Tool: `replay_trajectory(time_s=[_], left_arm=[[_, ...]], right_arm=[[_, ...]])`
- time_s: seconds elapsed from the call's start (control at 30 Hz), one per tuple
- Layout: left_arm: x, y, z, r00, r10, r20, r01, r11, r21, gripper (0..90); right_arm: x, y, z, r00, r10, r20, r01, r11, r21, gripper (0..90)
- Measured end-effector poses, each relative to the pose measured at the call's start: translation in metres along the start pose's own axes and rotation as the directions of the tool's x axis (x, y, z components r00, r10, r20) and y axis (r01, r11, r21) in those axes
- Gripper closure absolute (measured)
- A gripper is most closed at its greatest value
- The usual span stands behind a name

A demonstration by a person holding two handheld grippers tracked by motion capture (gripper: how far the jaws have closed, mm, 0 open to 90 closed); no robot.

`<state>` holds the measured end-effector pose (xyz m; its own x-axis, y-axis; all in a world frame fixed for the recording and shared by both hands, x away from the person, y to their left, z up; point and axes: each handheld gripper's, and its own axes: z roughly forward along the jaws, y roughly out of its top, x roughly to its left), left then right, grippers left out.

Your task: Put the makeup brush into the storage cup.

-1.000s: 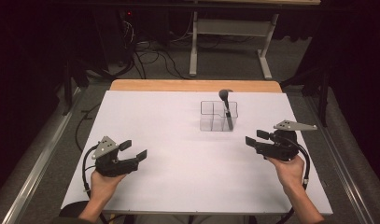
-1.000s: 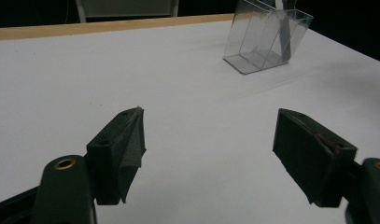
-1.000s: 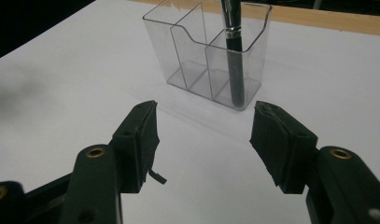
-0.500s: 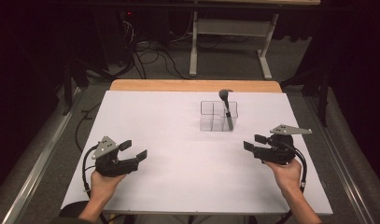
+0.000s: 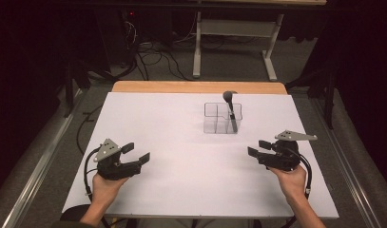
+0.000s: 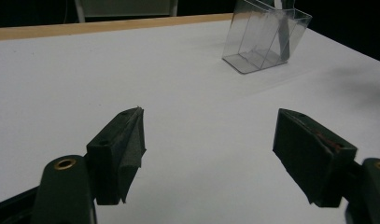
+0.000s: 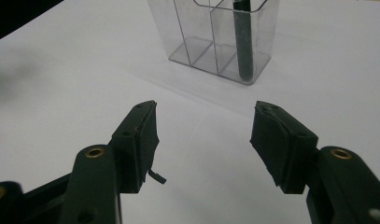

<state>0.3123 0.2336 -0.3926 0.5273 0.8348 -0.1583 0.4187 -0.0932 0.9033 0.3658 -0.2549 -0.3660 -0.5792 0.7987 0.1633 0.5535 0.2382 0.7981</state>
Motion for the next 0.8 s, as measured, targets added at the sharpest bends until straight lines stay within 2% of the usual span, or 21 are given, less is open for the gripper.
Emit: replay_trajectory(time_s=[0.43, 0.8], left_arm=[[0.0, 0.0, 0.0, 1.0, 0.0, 0.0, 0.0, 1.0, 0.0, 25.2], [0.0, 0.0, 0.0, 1.0, 0.0, 0.0, 0.0, 1.0, 0.0, 25.2]], right_arm=[[-0.001, -0.006, 0.001, 1.0, -0.001, -0.003, 0.001, 1.0, 0.002, 42.2], [-0.004, -0.017, 0.001, 0.9997, 0.026, -0.002, -0.026, 1.0, -0.009, 42.2]])
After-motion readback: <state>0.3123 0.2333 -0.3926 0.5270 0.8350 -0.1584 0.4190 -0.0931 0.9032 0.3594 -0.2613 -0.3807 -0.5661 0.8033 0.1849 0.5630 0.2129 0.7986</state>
